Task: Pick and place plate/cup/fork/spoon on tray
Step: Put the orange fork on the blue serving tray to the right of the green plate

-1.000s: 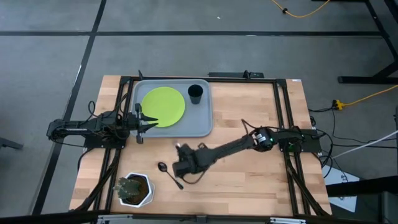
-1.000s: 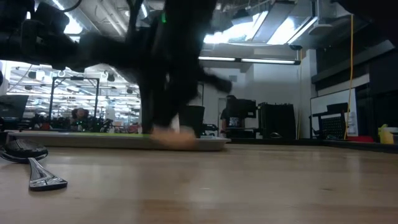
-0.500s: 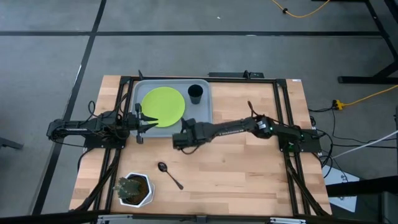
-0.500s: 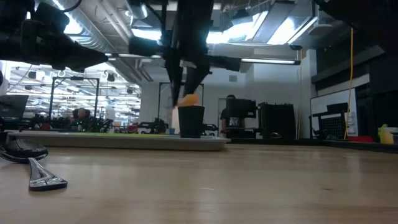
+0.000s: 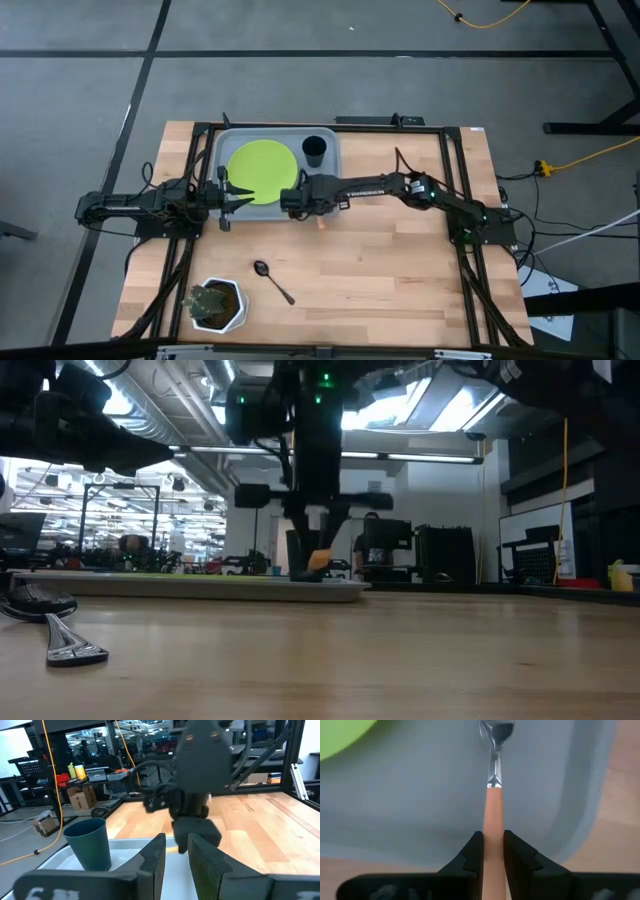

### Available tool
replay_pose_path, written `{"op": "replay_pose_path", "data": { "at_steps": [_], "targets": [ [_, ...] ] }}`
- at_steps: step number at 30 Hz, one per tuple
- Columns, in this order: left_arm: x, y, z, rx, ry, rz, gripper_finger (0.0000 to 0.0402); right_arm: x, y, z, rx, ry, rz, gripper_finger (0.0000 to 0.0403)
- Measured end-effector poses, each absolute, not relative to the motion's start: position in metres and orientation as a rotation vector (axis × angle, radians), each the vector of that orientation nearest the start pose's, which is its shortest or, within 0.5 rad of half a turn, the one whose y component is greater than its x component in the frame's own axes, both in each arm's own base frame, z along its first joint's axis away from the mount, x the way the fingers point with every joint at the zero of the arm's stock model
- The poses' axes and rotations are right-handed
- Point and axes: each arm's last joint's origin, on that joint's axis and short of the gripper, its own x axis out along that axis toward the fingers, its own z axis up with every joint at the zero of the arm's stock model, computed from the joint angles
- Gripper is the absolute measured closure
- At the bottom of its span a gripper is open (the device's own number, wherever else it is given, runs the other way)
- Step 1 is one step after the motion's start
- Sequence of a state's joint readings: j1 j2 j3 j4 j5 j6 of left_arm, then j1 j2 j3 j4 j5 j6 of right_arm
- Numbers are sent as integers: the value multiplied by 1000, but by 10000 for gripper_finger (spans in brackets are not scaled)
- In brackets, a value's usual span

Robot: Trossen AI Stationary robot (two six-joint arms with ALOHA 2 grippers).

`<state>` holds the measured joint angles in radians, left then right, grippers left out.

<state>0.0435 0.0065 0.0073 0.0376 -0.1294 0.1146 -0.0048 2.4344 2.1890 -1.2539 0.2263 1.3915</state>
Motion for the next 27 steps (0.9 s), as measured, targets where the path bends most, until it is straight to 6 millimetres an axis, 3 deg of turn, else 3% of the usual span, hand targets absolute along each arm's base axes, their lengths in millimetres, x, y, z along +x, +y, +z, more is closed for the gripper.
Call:
{"op": "replay_pose_path", "data": {
  "at_steps": [10,20,27],
  "targets": [
    [97,8,169,113,-28,175,325,483,-51,177,999,1034,-1137,351],
    [97,8,169,113,-29,175,325,482,-64,177,986,1024,-1145,351],
    [97,8,169,113,-28,175,325,481,-60,177,998,1028,-1175,351]
  ]
}}
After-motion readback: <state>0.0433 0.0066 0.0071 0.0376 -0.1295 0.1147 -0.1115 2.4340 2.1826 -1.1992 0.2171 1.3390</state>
